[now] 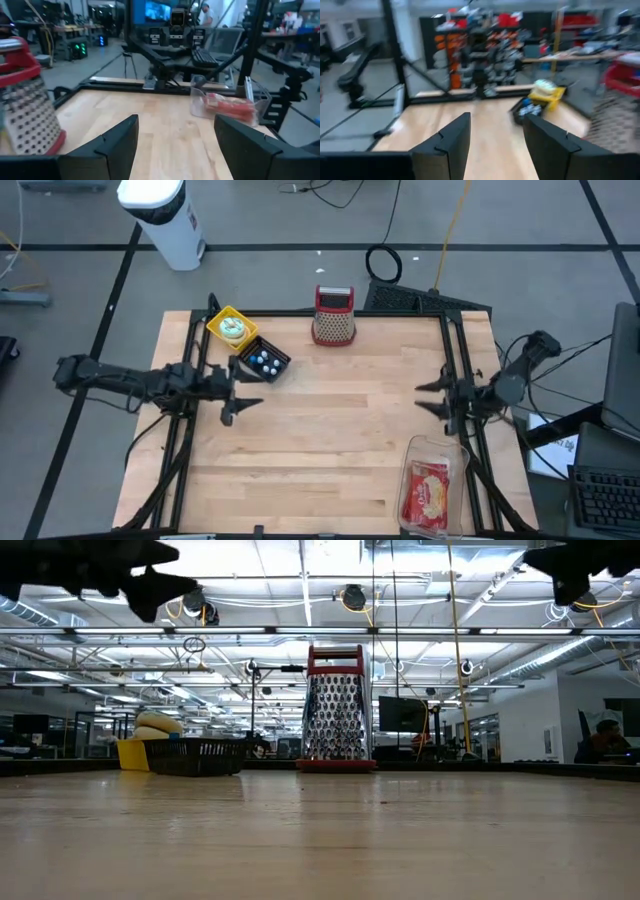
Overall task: Pick & Place Food Item
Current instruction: Return to Home Position
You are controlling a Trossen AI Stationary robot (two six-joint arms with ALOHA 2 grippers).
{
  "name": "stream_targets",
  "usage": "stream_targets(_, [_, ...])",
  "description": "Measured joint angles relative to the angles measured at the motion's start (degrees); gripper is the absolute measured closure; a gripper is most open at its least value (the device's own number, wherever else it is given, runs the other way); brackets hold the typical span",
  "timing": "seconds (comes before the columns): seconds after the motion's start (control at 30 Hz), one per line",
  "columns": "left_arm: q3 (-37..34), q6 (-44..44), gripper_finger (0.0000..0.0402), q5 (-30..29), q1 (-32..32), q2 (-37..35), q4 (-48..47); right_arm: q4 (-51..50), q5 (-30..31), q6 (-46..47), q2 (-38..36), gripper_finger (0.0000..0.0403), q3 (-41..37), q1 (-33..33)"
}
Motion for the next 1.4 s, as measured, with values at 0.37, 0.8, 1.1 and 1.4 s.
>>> stream_targets(0.37, [-9.2, 0.5, 0.0144, 0.5, 4.6, -16.7, -0.3, 0.6, 4.5, -12.2, -14.8, 0.0233, -1.3, -11.1])
stream_targets(0.8, [-16.4, -0.4, 0.0144, 0.1, 5.9, -21.9, 1.3, 8.2, 5.7, -16.5, -14.8, 0.0232, -8.3, -17.7])
stream_targets(1.1, [-16.3, 4.9, 0.0144, -0.3, 5.9, -21.8, -1.5, 23.9, 5.6, -16.8, -14.8, 0.0232, -18.1, -27.3])
stream_targets(1.4, [-16.3, 9.7, 0.0144, -0.6, 5.9, -21.8, -1.9, 16.1, -5.3, -15.0, -14.8, 0.0234, -18.4, -40.1])
